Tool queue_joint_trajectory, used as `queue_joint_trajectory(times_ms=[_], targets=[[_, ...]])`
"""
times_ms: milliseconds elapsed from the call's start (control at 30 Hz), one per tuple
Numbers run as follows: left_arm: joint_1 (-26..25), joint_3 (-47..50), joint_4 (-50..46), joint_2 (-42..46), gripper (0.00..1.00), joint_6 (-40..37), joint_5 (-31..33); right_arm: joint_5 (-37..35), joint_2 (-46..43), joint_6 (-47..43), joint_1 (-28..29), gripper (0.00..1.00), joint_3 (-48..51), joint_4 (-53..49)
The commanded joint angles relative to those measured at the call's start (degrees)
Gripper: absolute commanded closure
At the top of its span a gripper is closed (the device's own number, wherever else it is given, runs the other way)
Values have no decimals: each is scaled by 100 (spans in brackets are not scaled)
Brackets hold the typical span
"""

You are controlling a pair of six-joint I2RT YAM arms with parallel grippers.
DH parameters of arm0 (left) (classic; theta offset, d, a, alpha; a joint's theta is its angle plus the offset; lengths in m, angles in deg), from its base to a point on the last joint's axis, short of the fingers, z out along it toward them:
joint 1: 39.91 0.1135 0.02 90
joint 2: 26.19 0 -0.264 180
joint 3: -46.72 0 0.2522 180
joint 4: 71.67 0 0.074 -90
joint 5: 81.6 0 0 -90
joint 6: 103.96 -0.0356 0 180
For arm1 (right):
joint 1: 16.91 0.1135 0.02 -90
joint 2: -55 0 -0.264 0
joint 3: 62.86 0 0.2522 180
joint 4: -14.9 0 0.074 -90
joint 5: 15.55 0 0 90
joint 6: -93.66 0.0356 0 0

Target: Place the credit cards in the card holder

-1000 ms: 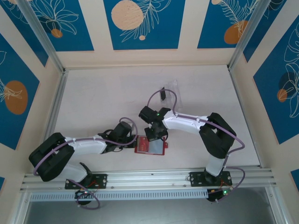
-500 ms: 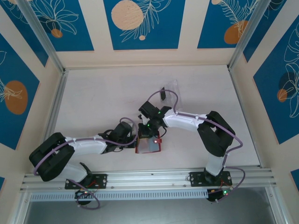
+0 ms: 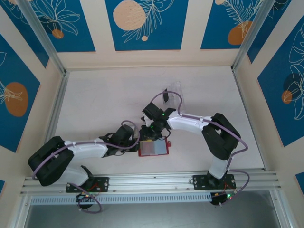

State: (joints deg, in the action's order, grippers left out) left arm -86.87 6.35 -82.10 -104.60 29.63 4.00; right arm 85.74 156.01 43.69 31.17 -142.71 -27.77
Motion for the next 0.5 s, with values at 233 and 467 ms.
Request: queue_joint_trajectory(times_ms=[233, 467], targets=[[-8, -314, -1531, 1193, 68, -425, 225, -441, -142, -171, -67, 95, 356, -415], [-32, -549, -1330, 746, 62, -552, -311, -364, 505, -75, 112, 98, 140, -172]])
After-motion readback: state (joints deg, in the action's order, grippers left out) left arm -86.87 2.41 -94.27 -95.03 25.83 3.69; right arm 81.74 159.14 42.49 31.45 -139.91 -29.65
